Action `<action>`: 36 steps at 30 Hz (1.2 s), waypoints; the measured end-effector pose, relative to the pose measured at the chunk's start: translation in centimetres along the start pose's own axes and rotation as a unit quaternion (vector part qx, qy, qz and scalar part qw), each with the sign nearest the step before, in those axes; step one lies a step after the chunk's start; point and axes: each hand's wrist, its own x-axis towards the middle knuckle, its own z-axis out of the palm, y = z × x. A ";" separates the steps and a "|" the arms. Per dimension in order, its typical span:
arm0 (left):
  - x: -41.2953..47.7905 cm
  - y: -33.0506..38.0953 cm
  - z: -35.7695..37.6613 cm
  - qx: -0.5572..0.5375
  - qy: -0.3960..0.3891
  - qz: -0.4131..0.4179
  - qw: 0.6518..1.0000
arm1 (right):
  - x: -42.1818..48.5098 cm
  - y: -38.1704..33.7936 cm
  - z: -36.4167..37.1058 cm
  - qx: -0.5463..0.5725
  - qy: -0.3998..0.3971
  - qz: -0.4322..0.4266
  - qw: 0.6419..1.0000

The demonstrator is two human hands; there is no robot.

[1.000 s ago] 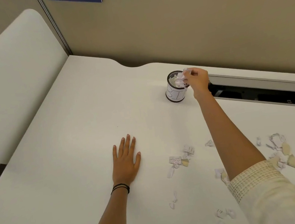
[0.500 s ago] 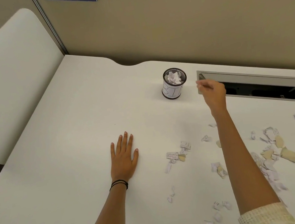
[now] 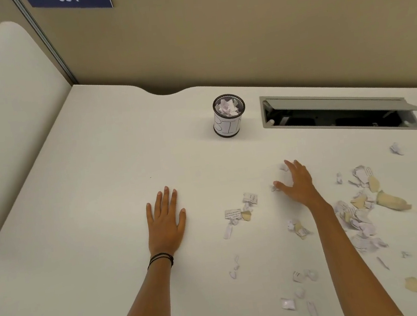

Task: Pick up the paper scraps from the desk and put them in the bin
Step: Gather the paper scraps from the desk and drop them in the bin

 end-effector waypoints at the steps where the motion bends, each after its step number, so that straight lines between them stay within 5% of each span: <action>1: 0.0 0.0 0.0 0.000 0.000 0.000 1.000 | 0.0 -0.1 0.1 -0.021 -0.017 -0.005 1.000; 7: 0.0 0.0 0.1 0.001 0.002 0.001 1.000 | -1.4 0.0 1.2 -0.023 0.032 -0.047 0.998; 16: 0.0 -0.1 0.2 0.006 0.003 0.001 1.000 | -5.5 -1.4 4.4 -0.045 0.127 0.040 0.990; 18: 0.0 -0.1 0.2 0.005 0.003 0.000 1.000 | -6.3 -2.1 4.7 0.033 0.138 0.040 0.989; 22: 0.0 -0.1 0.3 0.004 0.003 0.002 1.000 | -7.0 -2.4 5.7 0.043 0.167 -0.044 0.984; 28: 0.0 -0.2 0.3 0.008 0.003 -0.001 1.000 | -6.7 -3.5 6.0 0.048 0.178 -0.043 0.982; 32: 0.0 -0.1 0.4 0.008 0.001 -0.001 1.000 | -5.8 -3.8 6.3 -0.027 0.170 -0.123 0.977; 36: 0.0 -0.1 0.4 0.006 0.000 -0.003 1.000 | -4.7 -4.6 5.2 0.037 0.161 -0.114 0.980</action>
